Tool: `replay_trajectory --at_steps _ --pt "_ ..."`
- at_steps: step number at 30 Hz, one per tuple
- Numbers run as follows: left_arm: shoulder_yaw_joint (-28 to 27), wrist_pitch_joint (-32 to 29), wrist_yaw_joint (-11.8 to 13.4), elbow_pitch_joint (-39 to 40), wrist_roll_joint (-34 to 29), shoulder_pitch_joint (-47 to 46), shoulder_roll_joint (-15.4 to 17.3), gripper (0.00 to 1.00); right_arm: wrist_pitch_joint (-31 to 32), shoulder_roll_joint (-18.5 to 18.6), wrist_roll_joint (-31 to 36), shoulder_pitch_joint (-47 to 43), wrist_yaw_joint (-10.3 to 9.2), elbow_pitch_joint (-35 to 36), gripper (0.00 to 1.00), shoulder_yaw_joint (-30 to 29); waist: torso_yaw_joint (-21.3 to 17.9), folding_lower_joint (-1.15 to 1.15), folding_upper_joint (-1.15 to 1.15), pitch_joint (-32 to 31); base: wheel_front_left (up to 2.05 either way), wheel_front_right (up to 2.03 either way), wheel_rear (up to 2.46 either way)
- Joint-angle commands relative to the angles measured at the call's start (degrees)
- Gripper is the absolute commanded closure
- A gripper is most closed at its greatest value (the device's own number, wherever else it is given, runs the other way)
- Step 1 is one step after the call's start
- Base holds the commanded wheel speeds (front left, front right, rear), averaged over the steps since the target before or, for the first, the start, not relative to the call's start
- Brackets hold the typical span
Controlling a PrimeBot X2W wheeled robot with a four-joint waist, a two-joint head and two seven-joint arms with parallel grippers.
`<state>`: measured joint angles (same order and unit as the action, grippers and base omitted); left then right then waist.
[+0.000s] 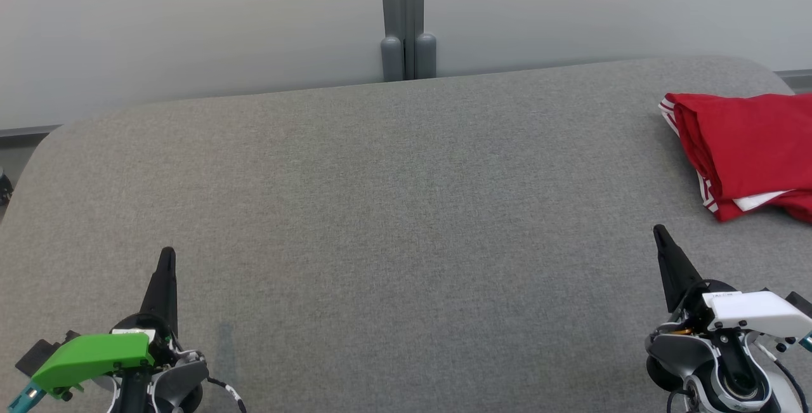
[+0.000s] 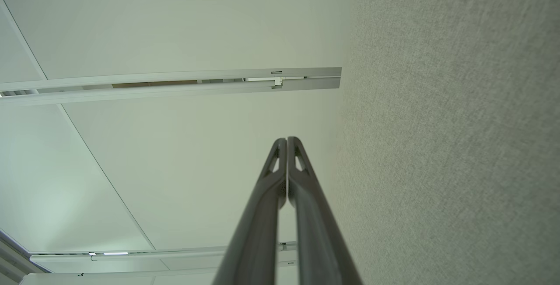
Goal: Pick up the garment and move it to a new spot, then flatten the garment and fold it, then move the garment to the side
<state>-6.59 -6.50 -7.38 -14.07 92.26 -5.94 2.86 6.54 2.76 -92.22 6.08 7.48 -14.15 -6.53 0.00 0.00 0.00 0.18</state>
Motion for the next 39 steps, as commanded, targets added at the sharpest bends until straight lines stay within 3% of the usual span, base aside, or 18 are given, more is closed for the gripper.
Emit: replay_trajectory --at_steps 1,39 --pt "-0.1 -0.3 -0.3 0.1 0.3 -0.6 0.0 1.0 0.2 0.2 -0.4 0.3 0.02 0.3 1.0 -0.1 0.0 0.0 0.0 0.0 0.0 0.0 0.0" --pt "-0.1 -0.3 -0.3 0.1 0.3 -0.6 0.0 1.0 0.2 0.2 -0.4 0.3 0.02 0.3 1.0 -0.1 0.0 0.0 0.0 0.0 0.0 0.0 0.0"
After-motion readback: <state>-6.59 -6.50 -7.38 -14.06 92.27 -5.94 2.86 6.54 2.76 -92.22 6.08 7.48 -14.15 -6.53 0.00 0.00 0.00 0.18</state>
